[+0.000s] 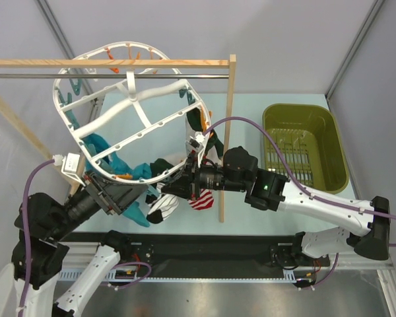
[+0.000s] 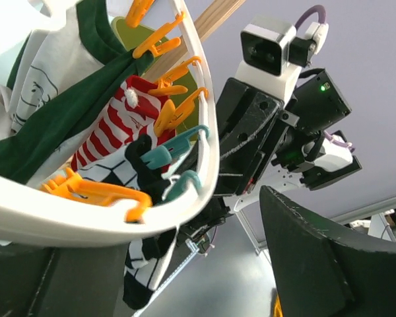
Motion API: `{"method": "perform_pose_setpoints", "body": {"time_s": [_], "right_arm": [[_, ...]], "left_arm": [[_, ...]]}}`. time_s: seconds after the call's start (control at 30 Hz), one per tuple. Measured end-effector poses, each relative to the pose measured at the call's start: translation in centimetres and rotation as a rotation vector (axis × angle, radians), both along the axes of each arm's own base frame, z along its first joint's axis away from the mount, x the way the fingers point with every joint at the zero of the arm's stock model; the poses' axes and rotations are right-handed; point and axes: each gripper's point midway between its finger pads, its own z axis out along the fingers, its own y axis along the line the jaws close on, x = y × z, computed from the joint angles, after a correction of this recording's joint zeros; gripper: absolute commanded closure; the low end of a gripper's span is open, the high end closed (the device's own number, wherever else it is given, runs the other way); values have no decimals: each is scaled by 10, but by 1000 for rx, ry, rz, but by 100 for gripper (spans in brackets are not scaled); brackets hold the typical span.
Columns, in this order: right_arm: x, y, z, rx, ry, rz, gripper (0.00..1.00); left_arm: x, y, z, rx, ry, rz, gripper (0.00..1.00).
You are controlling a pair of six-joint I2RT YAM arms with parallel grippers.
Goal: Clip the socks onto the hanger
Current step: Clamp the sock onto the hanger.
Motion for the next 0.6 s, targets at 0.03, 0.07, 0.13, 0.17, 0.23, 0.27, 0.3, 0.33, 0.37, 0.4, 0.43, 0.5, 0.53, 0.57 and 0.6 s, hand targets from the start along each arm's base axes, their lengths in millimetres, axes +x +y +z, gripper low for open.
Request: {"method": "perform_pose_setpoints", "body": {"time_s": [0.03, 0.07, 0.13, 0.17, 0.23, 0.27, 0.3, 0.33, 0.37, 0.4, 0.43, 0.5, 0.53, 0.57, 0.6], "right_arm": [[1, 1, -1, -4, 2, -2, 86], [2, 1, -2, -10, 4, -4, 80], [4, 1, -3, -21, 8, -11, 74], [4, 1, -4, -26, 8, -13, 72], [6, 0, -6, -41, 10, -23, 71], [7, -1, -7, -47, 10, -30, 68], [9, -2, -9, -55, 12, -37, 68], [11, -3, -12, -65, 13, -44, 67], [14, -4, -14, -75, 15, -50, 66], [17, -5, -16, -83, 17, -59, 66], [19, -6, -18, -89, 19, -66, 66], [25, -8, -20, -99, 24, -81, 65], [27, -9, -21, -102, 25, -87, 65], [29, -10, -22, -105, 27, -91, 65], [30, -11, -22, -106, 27, -95, 65]], "left_arm": [[-1, 1, -1, 2, 1, 2, 17], [-3, 1, -2, 5, 2, 2, 16], [-7, 4, -5, 14, -4, 4, 15], [-9, 4, -6, 17, -6, 3, 14], [-13, 6, -8, 23, -9, -1, 14], [-14, 6, -10, 25, -7, -1, 13], [-15, 6, -10, 26, -5, 0, 13], [-15, 7, -11, 28, -2, 0, 7], [-16, 7, -13, 31, 2, 0, 1], [-16, 7, -14, 35, 5, 1, 1], [-15, 8, -16, 39, 12, 5, 0], [-15, 10, -20, 49, 33, 21, 0], [-14, 12, -22, 53, 41, 35, 1], [-12, 15, -24, 57, 52, 56, 0], [-11, 17, -25, 58, 58, 73, 0]]}}
